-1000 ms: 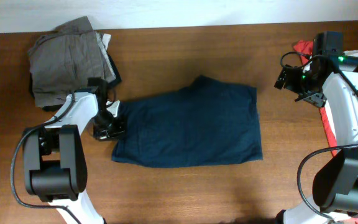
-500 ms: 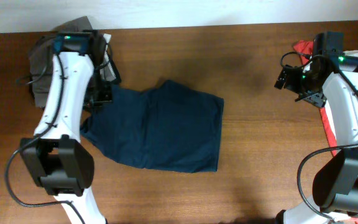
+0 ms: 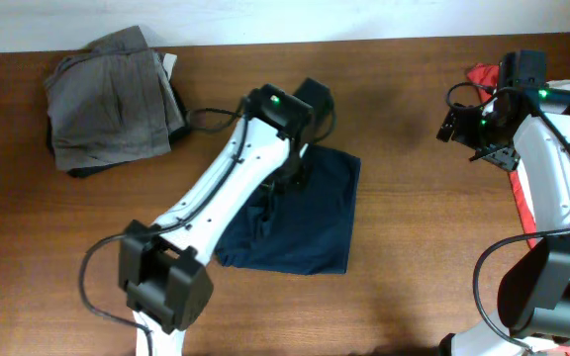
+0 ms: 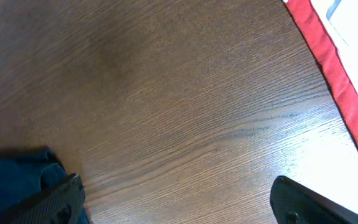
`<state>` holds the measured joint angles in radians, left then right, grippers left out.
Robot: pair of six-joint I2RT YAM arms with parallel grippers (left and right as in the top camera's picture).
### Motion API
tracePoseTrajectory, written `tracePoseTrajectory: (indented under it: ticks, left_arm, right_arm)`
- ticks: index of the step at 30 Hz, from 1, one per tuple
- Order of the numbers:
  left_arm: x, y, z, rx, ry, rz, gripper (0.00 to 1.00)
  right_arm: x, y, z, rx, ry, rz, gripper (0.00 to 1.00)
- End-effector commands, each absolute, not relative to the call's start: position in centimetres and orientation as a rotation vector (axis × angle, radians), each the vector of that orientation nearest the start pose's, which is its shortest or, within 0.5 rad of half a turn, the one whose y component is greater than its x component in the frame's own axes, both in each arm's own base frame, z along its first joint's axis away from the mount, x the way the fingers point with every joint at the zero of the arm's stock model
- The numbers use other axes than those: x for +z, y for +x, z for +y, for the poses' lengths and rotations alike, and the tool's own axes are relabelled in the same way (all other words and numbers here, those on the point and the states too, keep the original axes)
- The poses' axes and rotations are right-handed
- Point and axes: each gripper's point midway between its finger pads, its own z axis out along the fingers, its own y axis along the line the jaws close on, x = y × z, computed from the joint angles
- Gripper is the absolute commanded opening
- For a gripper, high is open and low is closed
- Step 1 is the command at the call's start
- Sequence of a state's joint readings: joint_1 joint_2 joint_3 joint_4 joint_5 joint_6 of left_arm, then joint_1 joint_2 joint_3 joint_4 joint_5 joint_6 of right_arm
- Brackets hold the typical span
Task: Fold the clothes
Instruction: 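Lift the left edge and fold it rightward over the shorts with the left gripper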
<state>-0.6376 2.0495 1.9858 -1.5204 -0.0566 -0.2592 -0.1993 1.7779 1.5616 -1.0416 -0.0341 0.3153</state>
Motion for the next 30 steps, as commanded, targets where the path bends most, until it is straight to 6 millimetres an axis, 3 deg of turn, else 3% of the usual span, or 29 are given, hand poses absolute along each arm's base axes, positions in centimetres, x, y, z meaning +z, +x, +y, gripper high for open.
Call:
tracePoseTrajectory:
  ticks: [1,5,8,10,14,17,20,21,22,23,24,30]
  left_arm:
    - [11.6,30.7,-25.3,0.007,0.650,3.140,0.05]
    - [8.5,29.8,-29.6,-0.140,0.736,3.156,0.05]
    - [8.0,29.2,-31.1,-0.174,0.782,3.141,0.05]
    - [8.0,28.9,-31.8,-0.184,0.806,3.122,0.15]
    - [7.6,28.5,-32.4,-0.214,0.821,3.131,0.25]
    - [7.5,28.3,-32.1,-0.204,0.829,3.148,0.26]
    - [7.5,29.5,-29.5,-0.072,0.799,3.158,0.26]
    - [7.5,30.3,-28.1,-0.041,0.752,3.180,0.31]
    - [7.4,30.4,-27.7,-0.062,0.726,3.200,0.44]
    - [7.1,30.1,-28.0,-0.136,0.745,3.222,0.61]
    - [6.6,29.8,-28.6,-0.173,0.784,3.226,0.67]
    - [1.7,28.9,-33.0,-0.177,0.922,3.168,0.70]
  right_arm:
    - [14.9,39.6,-7.6,0.060,0.725,2.721,0.99]
    - [14.9,39.6,-7.6,0.060,0.725,2.721,0.99]
    - [14.9,39.6,-7.6,0.060,0.725,2.721,0.99]
    - [14.9,39.6,-7.6,0.060,0.725,2.721,0.99]
    - [14.9,39.6,-7.6,0.060,0.725,2.721,0.99]
    - [14.9,39.6,-7.6,0.060,0.725,2.721,0.99]
    - [14.9,39.6,-7.6,0.060,0.725,2.721,0.99]
    - [14.9,39.6,-7.6,0.060,0.725,2.721,0.99]
    - [14.9,39.6,-7.6,0.060,0.725,2.721,0.99]
    - [14.9,39.6,-7.6,0.060,0.725,2.721,0.99]
    - [14.9,39.6,-7.6,0.060,0.725,2.721,0.99]
    - [14.9,39.6,-7.6,0.060,0.725,2.721,0.99]
